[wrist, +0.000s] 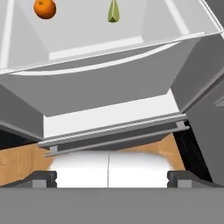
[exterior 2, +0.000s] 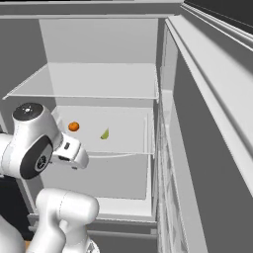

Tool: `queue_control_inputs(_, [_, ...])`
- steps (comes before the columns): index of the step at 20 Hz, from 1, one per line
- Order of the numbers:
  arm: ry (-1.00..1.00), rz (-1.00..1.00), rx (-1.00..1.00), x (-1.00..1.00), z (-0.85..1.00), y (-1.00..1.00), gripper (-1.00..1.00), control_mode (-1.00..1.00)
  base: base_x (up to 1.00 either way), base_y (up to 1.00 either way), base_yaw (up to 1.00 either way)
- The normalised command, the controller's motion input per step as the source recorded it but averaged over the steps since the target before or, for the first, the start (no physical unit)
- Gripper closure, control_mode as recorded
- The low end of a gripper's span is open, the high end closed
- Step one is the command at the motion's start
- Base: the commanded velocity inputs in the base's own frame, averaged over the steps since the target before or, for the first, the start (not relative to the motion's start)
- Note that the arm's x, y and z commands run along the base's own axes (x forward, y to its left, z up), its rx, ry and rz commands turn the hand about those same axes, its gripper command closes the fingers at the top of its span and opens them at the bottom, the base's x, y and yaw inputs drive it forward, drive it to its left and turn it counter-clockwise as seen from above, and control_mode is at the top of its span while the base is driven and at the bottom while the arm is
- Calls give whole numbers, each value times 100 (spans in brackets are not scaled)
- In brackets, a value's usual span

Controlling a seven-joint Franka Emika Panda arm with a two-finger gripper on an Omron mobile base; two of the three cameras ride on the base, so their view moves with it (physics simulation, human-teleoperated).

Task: Grab a lemon wedge from the fridge and one ice cube from the ice bowl, and put them in the glass of lemonade.

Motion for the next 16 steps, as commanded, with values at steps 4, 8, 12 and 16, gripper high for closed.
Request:
queue_control_inputs(4, [-22, 0, 0, 23, -14, -15, -100, -100, 0, 0, 0])
queue_control_inputs(8, [-22, 0, 0, 6, -12, -27, -100, -100, 0, 0, 0])
queue_control_inputs(12, [-10, 0, 0, 3, -10, -14, -100, -100, 0, 0, 0])
queue_control_inputs(16, [-13, -1, 0, 53, -35, 0, -100, -100, 0, 0, 0])
